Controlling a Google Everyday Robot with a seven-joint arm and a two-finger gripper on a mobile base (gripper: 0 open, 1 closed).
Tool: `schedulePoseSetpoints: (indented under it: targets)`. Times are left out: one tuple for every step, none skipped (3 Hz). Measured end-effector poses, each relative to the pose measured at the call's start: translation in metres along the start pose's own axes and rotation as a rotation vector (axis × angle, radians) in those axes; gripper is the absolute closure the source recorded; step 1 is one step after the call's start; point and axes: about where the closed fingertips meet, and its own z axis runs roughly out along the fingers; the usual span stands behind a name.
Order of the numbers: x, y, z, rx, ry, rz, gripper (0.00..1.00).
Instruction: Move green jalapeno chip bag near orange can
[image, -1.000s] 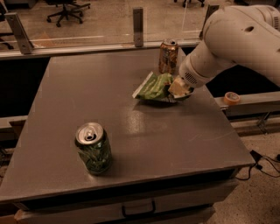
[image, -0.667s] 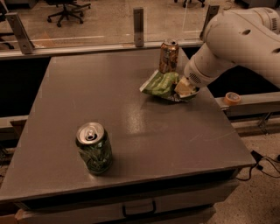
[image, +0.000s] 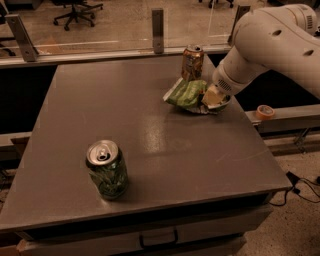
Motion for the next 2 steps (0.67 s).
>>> schedulePoseSetpoints:
  targets:
    - [-0.014, -0.021, -0.003, 0.036, -0.016, -0.023, 0.11]
    - [-0.035, -0.032, -0.031, 0.062, -0.062, -0.034, 0.0]
